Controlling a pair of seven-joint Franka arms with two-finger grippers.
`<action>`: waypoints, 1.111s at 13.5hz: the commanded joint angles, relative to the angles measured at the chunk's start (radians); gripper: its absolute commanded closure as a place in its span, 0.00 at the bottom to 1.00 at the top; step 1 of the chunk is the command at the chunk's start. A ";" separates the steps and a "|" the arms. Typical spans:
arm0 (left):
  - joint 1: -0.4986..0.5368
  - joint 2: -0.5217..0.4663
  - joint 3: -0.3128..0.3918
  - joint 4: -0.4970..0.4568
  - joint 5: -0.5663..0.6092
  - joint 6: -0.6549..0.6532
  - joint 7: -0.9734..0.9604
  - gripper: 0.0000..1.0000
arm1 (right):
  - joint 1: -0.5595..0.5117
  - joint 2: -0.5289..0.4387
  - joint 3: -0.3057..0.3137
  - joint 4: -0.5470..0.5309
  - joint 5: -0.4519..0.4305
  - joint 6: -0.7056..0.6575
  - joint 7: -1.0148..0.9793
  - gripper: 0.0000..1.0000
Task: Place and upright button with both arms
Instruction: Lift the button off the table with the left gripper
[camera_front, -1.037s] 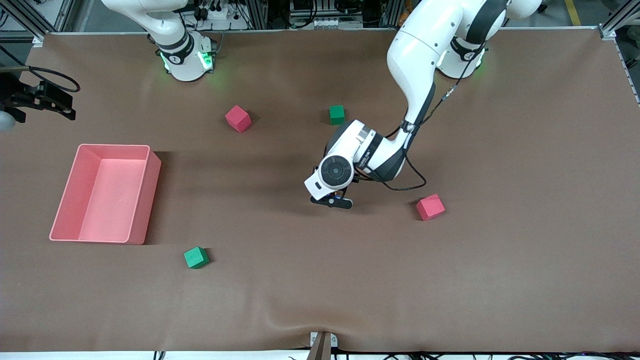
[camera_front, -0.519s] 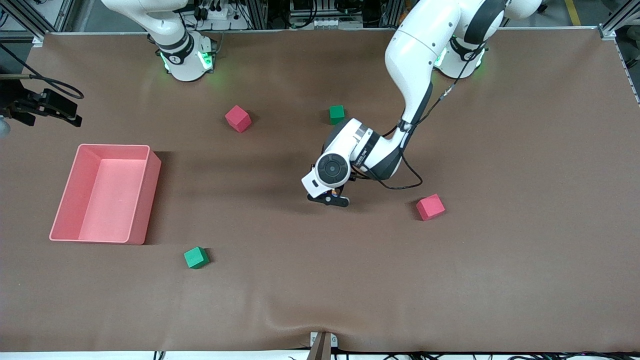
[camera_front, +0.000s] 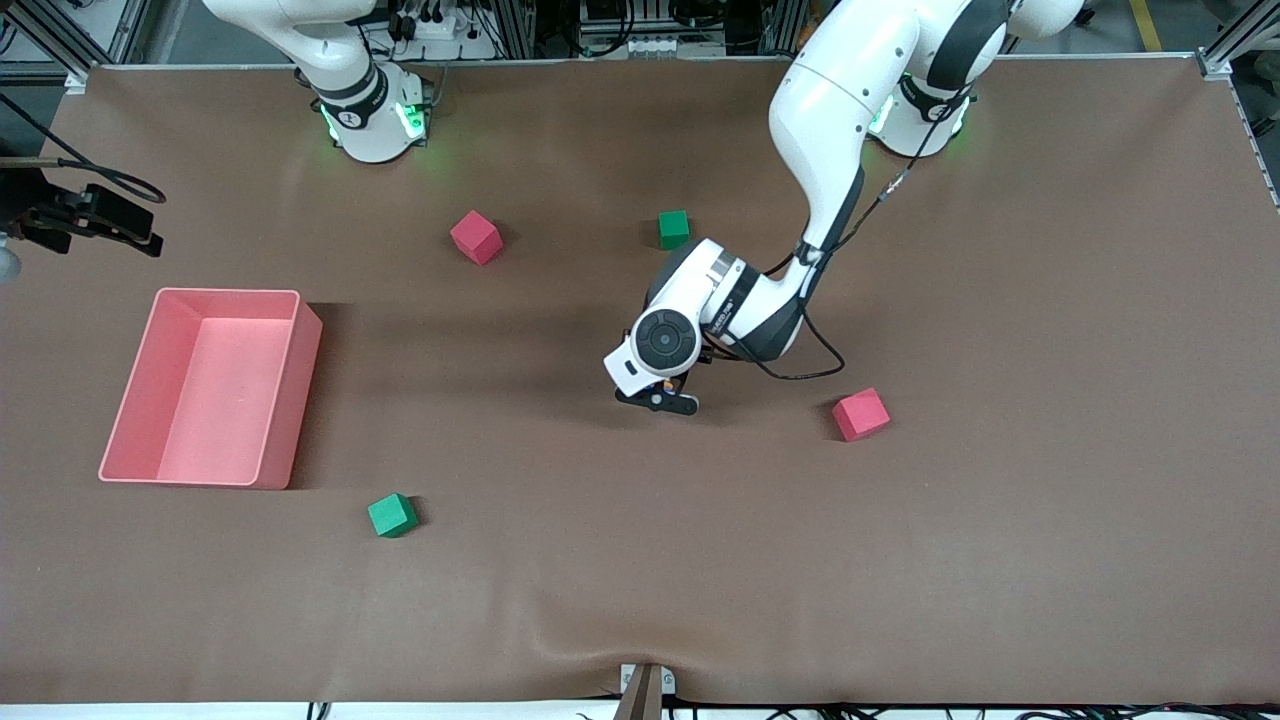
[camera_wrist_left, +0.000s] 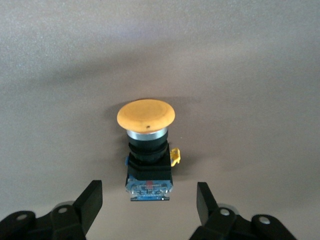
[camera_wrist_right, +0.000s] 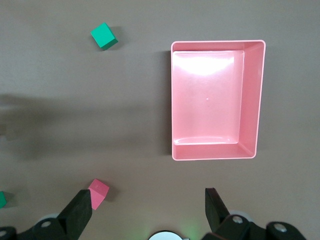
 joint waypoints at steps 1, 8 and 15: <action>-0.002 0.018 0.009 0.020 -0.010 0.012 0.022 0.16 | 0.003 -0.006 -0.001 0.007 -0.008 -0.015 0.003 0.00; -0.002 0.028 0.012 0.022 -0.007 0.044 0.020 0.23 | -0.004 0.006 0.003 0.024 0.001 -0.012 0.003 0.00; 0.001 0.030 0.015 0.022 -0.005 0.056 0.022 0.34 | -0.003 0.009 0.003 0.035 0.013 -0.024 0.006 0.00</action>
